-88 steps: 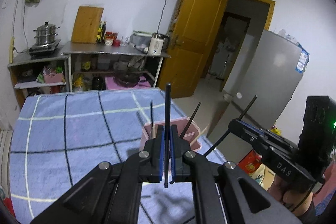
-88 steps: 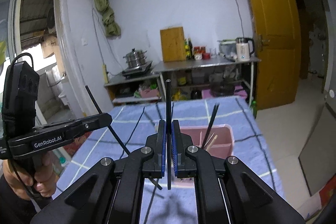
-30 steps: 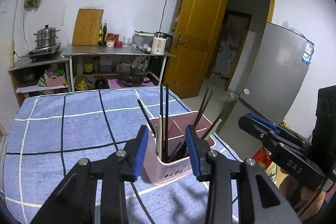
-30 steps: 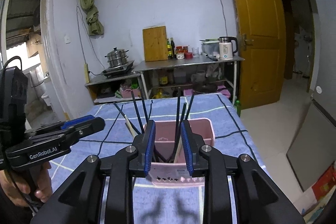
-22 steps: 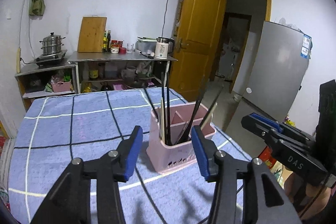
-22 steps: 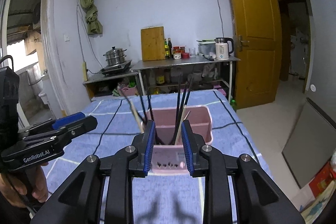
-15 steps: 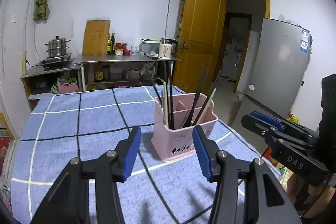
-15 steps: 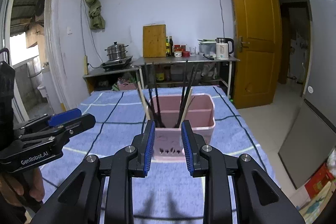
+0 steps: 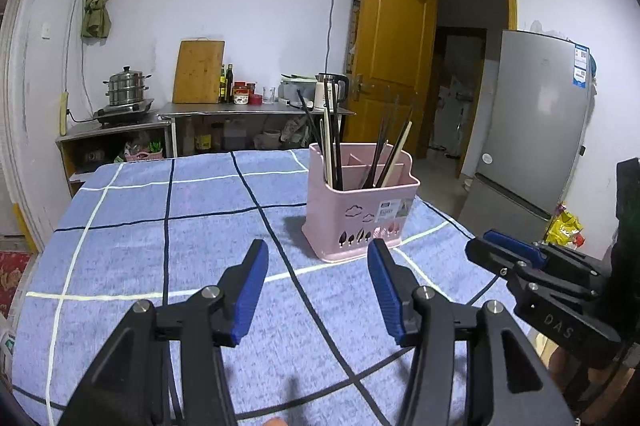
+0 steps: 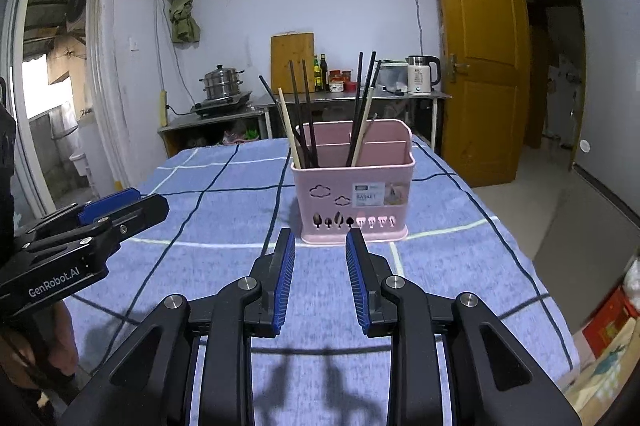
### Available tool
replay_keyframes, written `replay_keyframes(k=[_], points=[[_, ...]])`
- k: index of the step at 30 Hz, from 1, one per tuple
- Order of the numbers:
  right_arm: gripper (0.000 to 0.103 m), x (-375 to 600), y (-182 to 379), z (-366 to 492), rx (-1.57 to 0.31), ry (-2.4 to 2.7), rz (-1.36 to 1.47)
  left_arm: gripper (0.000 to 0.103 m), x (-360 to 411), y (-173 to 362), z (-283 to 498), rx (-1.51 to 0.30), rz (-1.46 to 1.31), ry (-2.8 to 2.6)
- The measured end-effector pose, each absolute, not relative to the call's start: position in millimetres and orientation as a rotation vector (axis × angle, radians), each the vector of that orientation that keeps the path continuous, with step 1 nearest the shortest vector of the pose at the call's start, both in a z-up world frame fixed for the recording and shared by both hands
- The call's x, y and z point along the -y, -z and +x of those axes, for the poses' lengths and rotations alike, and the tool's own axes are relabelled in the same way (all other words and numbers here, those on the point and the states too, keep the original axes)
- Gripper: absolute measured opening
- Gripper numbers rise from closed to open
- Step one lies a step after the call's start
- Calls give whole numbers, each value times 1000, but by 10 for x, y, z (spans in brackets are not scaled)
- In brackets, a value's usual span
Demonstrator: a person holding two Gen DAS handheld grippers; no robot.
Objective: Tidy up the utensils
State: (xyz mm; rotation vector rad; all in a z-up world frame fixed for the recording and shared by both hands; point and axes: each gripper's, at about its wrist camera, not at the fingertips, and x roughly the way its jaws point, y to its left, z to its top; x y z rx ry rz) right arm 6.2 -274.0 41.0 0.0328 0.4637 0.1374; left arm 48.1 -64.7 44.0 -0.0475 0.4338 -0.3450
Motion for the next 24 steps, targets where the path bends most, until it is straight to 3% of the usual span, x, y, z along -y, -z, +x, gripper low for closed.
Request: replay_keyframes(k=[24], points=[[27,2718,-367,-60,-458,-133,32,54,611,-392,358,-414,-50,337]])
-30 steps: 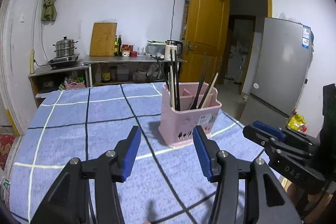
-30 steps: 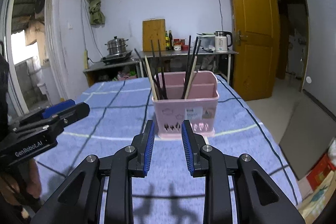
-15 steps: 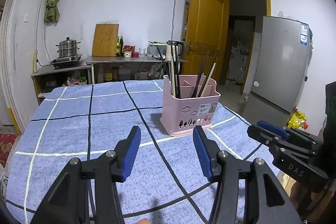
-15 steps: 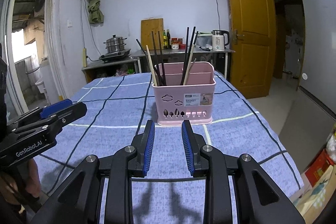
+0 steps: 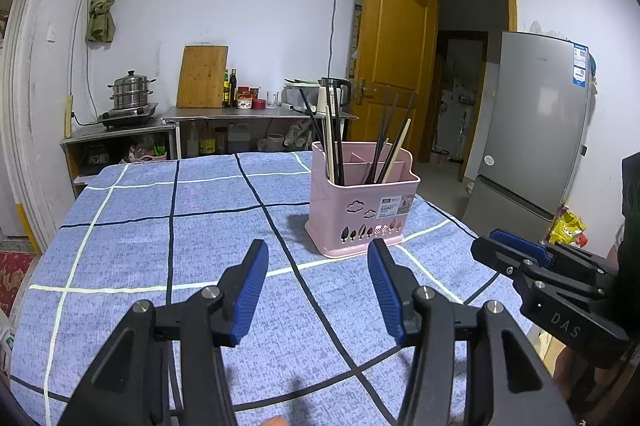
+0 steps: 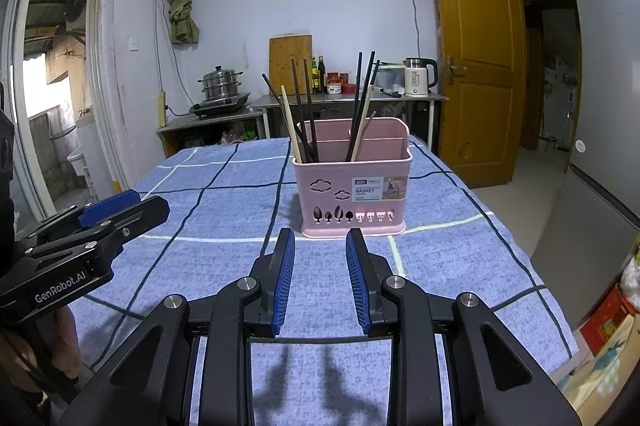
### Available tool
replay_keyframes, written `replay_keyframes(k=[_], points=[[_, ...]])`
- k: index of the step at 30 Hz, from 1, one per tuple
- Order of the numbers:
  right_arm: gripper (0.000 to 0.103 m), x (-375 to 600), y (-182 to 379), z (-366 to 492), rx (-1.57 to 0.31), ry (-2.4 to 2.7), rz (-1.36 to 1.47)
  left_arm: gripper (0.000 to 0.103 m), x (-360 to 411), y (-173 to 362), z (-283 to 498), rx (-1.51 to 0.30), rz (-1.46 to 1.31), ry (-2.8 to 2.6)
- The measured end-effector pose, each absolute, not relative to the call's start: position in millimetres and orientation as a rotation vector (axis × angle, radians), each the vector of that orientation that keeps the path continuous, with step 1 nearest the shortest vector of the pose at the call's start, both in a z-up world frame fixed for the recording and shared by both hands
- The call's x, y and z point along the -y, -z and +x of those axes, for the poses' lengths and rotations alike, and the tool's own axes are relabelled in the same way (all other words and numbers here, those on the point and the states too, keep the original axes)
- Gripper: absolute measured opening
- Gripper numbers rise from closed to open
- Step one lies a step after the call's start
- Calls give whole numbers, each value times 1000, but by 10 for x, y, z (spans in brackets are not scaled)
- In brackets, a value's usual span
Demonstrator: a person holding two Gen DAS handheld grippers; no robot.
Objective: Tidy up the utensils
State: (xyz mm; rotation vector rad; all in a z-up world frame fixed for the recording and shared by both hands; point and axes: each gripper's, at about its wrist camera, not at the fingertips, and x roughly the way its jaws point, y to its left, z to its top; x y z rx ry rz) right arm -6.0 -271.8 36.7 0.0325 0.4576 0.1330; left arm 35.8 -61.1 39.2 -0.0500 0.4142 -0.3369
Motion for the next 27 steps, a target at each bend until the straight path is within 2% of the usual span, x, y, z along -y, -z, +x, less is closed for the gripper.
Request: replay_keyframes(k=[27], points=[[28,2690,-397,-61,-461,-135,25,54,602,-372,334,-425,-52,333]])
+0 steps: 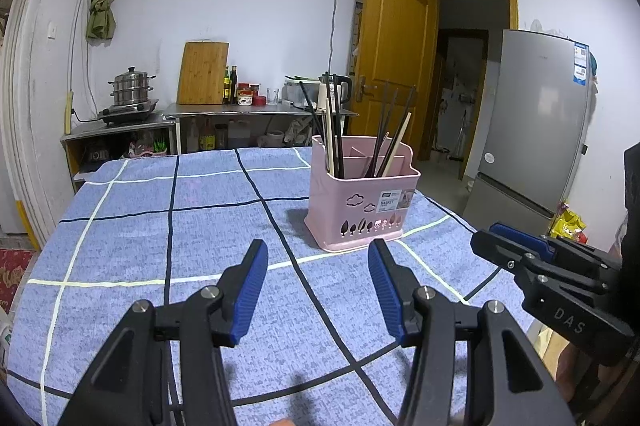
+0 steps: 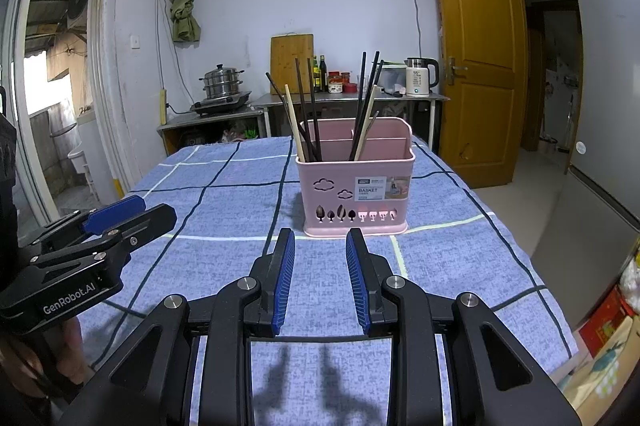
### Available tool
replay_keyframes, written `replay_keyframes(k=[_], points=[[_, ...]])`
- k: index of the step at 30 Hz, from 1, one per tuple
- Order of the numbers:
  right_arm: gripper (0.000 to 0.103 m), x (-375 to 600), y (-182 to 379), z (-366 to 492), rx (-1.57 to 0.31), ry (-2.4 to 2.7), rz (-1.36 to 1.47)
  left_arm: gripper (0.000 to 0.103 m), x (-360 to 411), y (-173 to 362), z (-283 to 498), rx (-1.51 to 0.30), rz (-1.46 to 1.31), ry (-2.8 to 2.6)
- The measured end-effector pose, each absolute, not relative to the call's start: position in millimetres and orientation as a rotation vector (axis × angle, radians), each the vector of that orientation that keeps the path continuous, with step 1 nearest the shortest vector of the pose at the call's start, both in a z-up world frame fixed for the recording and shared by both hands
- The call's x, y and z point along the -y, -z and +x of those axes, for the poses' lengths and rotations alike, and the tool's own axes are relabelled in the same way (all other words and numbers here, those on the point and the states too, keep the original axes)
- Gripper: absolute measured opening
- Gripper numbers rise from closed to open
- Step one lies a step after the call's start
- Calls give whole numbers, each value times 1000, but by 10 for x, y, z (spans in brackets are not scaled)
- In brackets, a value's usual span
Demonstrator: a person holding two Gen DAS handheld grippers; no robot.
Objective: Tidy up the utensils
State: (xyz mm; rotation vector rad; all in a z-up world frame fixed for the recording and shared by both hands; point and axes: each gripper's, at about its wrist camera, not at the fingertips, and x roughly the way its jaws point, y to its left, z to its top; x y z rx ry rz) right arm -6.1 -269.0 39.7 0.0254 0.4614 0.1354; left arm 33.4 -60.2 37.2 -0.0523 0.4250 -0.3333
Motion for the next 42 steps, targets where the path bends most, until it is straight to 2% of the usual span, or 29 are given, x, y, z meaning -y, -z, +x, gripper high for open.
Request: replay_keyframes(k=[42], points=[[28,2683,-393,-56,-471,-133,26,55,670,-353,328,-424,-45,329]])
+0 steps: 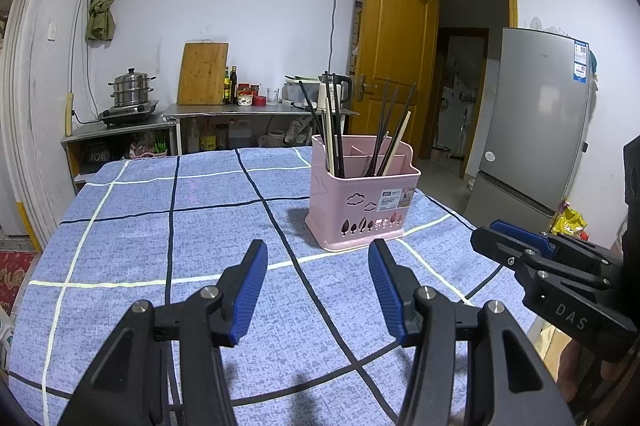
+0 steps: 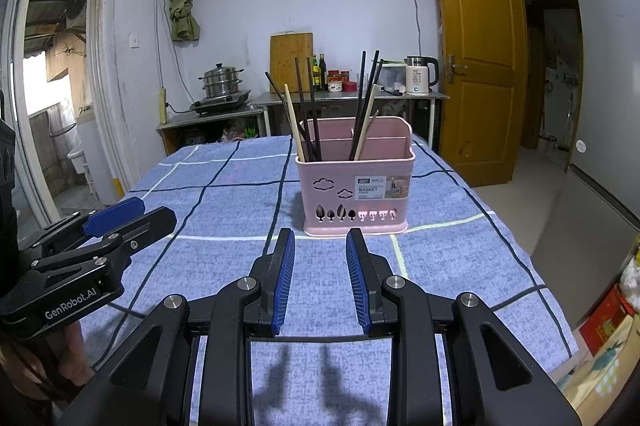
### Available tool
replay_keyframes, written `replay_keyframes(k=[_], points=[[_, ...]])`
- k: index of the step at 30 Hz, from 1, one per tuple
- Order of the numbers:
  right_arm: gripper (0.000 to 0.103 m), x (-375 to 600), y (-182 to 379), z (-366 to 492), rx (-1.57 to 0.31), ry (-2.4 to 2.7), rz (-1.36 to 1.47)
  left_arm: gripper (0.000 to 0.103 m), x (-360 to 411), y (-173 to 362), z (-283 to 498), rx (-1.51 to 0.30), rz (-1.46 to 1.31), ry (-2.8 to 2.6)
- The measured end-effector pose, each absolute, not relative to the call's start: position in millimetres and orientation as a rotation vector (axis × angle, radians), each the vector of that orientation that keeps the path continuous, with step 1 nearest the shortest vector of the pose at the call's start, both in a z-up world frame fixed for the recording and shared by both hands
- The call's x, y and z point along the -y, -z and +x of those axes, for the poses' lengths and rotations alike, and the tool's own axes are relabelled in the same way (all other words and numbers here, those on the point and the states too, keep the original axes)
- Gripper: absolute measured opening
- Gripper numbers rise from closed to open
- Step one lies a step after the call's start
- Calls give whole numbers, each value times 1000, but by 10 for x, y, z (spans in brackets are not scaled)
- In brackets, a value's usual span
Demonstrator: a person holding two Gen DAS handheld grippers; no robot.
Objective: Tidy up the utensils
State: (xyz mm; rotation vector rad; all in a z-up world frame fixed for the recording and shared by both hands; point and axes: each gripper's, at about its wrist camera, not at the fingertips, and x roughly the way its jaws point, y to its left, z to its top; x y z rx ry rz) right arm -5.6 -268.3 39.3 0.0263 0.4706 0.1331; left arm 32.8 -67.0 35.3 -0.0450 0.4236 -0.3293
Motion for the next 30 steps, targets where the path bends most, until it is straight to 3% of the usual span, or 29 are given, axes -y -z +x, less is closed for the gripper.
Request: replay_keyframes(k=[30], points=[[28,2677,-396,-48,-471,-133,26,55,702,-317,319,-429,-42,331]])
